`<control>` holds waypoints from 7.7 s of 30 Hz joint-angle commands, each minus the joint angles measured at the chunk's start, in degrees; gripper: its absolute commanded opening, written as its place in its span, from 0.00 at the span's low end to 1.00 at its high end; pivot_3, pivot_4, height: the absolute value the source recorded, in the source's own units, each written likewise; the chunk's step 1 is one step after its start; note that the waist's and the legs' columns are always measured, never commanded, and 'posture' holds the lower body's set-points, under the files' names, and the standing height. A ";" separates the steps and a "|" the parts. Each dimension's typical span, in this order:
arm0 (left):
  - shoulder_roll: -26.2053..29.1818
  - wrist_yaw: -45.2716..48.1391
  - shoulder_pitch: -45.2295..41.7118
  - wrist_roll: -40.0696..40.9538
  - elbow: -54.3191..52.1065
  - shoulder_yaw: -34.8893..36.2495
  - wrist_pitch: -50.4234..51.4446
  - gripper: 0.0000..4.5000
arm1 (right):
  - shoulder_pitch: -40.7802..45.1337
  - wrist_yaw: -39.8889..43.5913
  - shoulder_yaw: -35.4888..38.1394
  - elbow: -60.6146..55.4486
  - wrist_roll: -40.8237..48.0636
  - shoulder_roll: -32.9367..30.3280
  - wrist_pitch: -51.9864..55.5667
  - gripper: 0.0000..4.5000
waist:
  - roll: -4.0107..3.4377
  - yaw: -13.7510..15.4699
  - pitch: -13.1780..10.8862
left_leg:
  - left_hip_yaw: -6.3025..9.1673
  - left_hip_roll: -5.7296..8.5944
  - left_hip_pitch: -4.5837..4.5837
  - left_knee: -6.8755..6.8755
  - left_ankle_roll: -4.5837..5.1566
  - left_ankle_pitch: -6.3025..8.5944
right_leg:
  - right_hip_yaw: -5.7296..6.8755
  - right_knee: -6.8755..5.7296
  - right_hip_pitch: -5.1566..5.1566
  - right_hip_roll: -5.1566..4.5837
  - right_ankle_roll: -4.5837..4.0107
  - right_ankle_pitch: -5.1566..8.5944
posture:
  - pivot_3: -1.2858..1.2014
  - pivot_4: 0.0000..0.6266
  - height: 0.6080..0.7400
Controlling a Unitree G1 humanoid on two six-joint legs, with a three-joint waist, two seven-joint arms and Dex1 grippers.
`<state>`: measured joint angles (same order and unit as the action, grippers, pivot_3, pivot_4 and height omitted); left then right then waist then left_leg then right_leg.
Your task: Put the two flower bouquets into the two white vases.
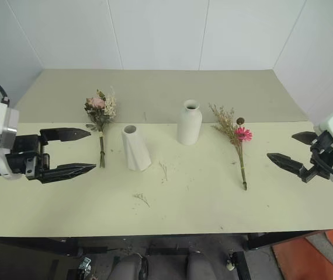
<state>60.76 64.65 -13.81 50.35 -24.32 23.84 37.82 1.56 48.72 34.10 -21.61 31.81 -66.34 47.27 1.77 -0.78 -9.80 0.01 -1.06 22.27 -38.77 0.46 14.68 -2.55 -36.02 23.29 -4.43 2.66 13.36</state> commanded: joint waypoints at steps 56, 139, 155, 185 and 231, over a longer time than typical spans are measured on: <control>-4.19 -7.42 -10.36 -5.44 2.91 -5.64 -2.10 0.99 | 5.80 -4.25 -4.36 -1.38 0.94 3.94 10.02 1.00 | 0.02 0.02 0.01 | 0.02 0.02 -0.04 -0.09 -0.01 -0.01 | 0.00 -0.04 -0.09 0.00 0.02 -0.02 | 0.52 0.24 1.00; -7.24 -6.19 -10.34 -23.73 7.18 -11.92 -9.09 1.00 | 63.97 -21.91 -16.97 67.50 -9.61 60.89 -63.25 0.01 | -0.21 -3.06 -0.11 | 0.06 0.07 0.88 -0.06 -0.23 -0.16 | -0.09 -0.82 1.15 -0.03 0.07 -0.19 | 0.52 0.24 1.00; -6.48 -5.50 -10.39 -23.81 8.26 -12.26 -9.95 1.00 | 60.09 -19.31 -19.37 70.98 -12.57 61.79 -69.20 0.12 | -0.22 -3.17 -0.12 | 0.06 0.07 0.88 -0.04 -0.25 -0.17 | -0.09 -0.82 1.16 -0.03 0.06 -0.19 | 0.52 0.24 1.00; -11.89 -35.07 -14.79 -21.87 10.80 5.79 8.32 1.00 | 33.65 -17.19 -28.79 23.42 -16.60 45.51 -40.48 0.99 | -0.20 -2.67 -0.11 | 0.19 0.07 0.86 -0.07 -0.26 -0.17 | -0.08 -0.91 1.15 -0.03 0.06 -0.19 | 0.52 0.24 1.00; -31.13 -41.78 -57.79 -35.47 90.08 -11.54 6.69 0.60 | 23.82 -6.96 -21.97 -14.32 5.11 17.82 -7.82 1.00 | 0.04 -0.05 -0.03 | 0.21 0.20 0.97 -0.20 -0.28 -0.20 | 0.08 -0.74 1.03 -0.05 0.07 -0.19 | 0.52 0.24 1.00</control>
<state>29.22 22.27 -69.43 15.20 65.56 11.41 45.96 25.54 42.38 10.14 -34.31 36.35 -47.80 39.43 1.81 -0.82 -9.83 0.22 -0.86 23.24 -38.97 0.18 14.48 -2.47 -36.77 24.32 -4.48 2.73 13.17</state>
